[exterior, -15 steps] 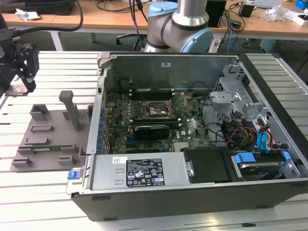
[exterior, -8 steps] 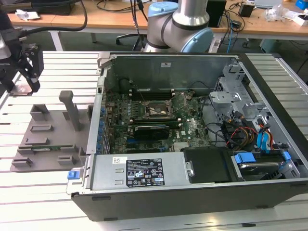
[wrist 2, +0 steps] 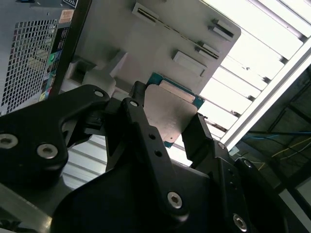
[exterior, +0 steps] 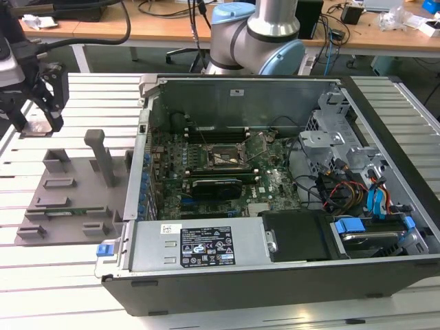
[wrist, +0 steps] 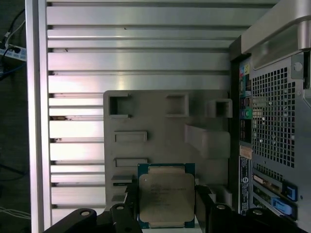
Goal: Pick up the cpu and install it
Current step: 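Pick up the cpu and move it towards the insertion slot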
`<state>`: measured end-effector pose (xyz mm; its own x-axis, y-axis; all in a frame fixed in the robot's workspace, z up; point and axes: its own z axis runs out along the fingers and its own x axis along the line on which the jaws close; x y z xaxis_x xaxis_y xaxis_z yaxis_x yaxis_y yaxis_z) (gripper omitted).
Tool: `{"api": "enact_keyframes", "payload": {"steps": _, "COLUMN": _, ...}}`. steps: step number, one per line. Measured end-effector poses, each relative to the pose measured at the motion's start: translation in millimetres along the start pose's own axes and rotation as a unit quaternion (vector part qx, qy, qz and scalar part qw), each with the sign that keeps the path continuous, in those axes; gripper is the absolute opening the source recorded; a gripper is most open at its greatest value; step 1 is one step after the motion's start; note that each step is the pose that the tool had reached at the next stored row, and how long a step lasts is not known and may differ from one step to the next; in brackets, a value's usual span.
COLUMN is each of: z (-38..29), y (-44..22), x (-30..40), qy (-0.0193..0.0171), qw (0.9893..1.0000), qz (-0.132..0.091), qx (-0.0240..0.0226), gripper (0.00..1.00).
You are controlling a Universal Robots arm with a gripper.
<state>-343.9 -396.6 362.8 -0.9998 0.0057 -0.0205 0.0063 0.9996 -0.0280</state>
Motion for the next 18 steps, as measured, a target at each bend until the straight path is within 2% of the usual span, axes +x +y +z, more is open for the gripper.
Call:
{"api": "enact_keyframes", "payload": {"steps": 12, "z": 0.2, "y": 0.1, "x": -12.9, "qy": 0.0001, "qw": 1.0, "qz": 0.0, "qx": 0.0, "gripper": 0.55}}
{"api": "enact_keyframes", "payload": {"steps": 18, "z": 0.4, "y": 0.2, "x": -21.8, "qy": 0.0001, "qw": 1.0, "qz": 0.0, "qx": 0.0, "gripper": 0.55}}
